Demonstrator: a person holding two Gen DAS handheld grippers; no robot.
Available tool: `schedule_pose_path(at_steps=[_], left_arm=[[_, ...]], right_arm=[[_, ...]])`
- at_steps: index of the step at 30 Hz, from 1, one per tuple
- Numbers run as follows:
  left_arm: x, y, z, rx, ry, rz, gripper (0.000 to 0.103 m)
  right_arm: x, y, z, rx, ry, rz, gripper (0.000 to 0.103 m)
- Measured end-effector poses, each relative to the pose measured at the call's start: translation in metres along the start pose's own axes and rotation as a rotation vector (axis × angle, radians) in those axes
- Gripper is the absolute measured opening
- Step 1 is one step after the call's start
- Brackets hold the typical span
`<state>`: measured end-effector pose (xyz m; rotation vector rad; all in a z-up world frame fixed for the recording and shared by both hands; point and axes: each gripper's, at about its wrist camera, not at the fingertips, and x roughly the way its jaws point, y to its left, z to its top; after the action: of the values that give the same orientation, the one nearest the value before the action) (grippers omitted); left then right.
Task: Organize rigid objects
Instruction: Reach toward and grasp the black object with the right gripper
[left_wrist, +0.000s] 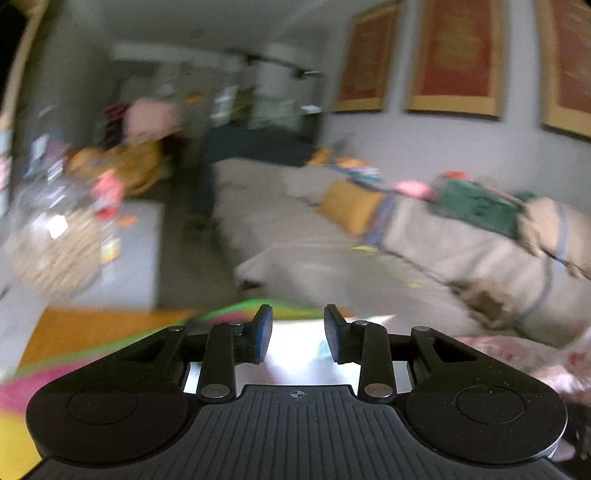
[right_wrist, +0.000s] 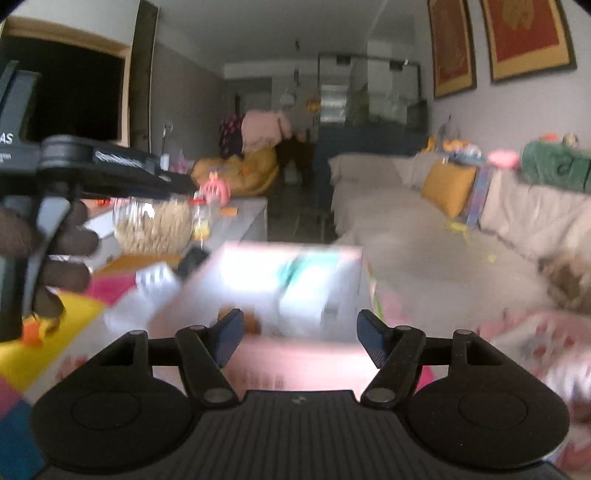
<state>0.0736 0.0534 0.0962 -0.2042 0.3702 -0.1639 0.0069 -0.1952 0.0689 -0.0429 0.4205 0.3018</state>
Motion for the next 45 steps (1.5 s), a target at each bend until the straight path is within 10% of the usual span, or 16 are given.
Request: schedule_pose_path(at_steps=[7,14,21,31,45], left_arm=[[-0.033,0.087,-0.058,-0.204,0.051,0.225,0.035],[-0.039,0.116,-0.070,-0.299,0.037,0.243,0.035],[-0.049,0.124,-0.078,-0.320,0.001,0.174,0.035],[-0.051,0.144,-0.069,-0.363,0.054,0.126,0.035],[-0.058,0.161,-0.081,-0.461,0.045,0.157,0.035]], right_arm=[[0.008,0.010,-0.018,-0.003,0.077,0.076,0.068],[0.032,0.036,0.065,0.067,0.092,0.186,0.068],[0.172,0.104,0.154,0.016,0.374,0.256,0.068],[0.335,0.182,0.131,-0.189,0.602,0.036,0.067],[0.226,0.191,0.080,-0.276,0.737,0.300,0.051]])
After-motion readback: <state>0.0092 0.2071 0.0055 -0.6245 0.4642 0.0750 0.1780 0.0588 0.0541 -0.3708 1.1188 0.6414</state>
